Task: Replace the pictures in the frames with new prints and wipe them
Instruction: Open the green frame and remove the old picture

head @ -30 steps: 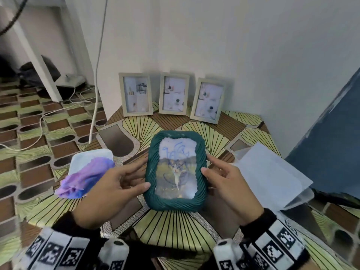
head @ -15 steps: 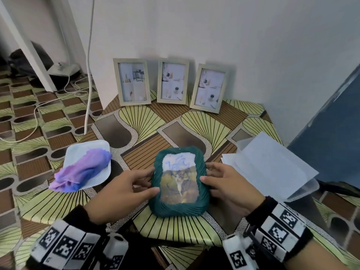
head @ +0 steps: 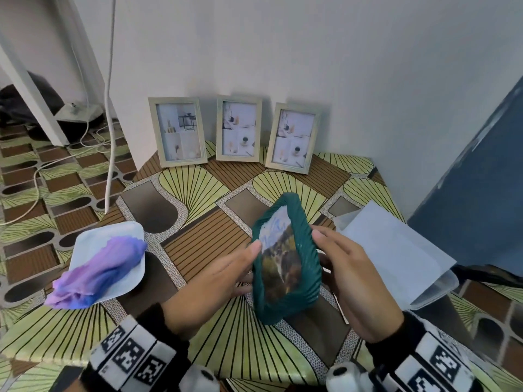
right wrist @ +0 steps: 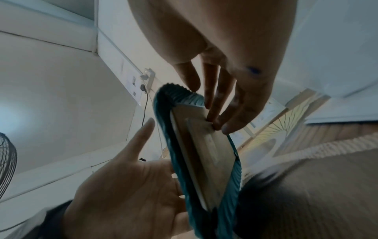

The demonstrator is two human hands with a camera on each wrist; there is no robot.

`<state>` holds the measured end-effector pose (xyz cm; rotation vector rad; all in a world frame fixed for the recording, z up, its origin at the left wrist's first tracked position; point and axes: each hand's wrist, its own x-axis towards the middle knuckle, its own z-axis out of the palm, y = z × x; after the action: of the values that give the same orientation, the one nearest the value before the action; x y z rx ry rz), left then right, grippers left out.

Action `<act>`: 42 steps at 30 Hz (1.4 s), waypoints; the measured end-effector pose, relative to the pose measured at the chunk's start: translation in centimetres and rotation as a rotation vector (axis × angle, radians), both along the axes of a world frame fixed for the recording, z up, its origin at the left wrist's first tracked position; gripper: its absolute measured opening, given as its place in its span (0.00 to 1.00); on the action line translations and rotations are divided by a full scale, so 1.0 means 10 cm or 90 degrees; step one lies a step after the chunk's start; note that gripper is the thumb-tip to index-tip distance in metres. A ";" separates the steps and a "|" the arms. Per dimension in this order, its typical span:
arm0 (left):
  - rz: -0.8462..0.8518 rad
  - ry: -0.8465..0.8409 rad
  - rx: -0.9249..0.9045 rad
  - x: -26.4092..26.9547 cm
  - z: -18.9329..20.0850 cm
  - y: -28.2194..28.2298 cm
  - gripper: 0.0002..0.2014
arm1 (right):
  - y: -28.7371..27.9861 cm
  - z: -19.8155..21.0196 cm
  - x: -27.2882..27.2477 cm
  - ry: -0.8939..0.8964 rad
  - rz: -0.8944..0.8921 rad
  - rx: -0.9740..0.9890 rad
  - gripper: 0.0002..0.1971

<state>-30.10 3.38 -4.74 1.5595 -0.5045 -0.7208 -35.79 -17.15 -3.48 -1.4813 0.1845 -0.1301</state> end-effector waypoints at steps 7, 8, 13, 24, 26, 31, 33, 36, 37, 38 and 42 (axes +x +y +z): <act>0.025 0.056 -0.001 0.13 0.09 -0.13 0.36 | 0.10 -0.01 0.02 -0.093 0.077 -0.131 0.15; 0.041 0.059 -0.002 0.16 0.08 -0.11 0.45 | 0.12 -0.02 0.02 -0.101 0.094 -0.152 0.16; 0.130 0.002 -0.068 0.24 0.16 0.14 0.47 | 0.19 -0.06 0.04 -0.113 0.157 -0.267 0.22; 0.033 -0.124 0.013 0.33 0.01 0.57 0.29 | 0.25 -0.13 0.04 -0.030 0.309 -0.543 0.27; -0.018 -0.128 0.044 0.33 -0.03 0.58 0.29 | 0.27 -0.14 0.05 -0.011 0.330 -0.564 0.28; -0.051 -0.216 0.113 0.29 -0.02 0.61 0.26 | 0.29 -0.17 0.06 -0.009 0.338 -0.598 0.27; -0.022 -0.291 0.148 0.26 -0.01 0.61 0.28 | 0.29 -0.17 0.06 -0.010 0.343 -0.595 0.26; 0.045 -0.453 0.234 0.16 -0.01 0.65 0.32 | 0.26 -0.13 0.05 -0.030 0.291 -0.527 0.24; 0.049 -0.501 0.269 0.13 0.00 0.67 0.32 | 0.23 -0.10 0.05 -0.039 0.266 -0.505 0.22; 0.035 -0.545 0.307 0.11 0.00 0.70 0.31 | 0.20 -0.08 0.03 -0.054 0.242 -0.505 0.21; -0.137 -0.690 0.431 -0.01 0.04 0.79 0.22 | 0.03 0.04 -0.02 -0.108 0.257 -0.655 0.15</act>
<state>-30.21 11.27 -4.36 2.5280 -1.3275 -0.1134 -36.00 -16.88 -3.09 -2.4814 -0.3848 -0.0137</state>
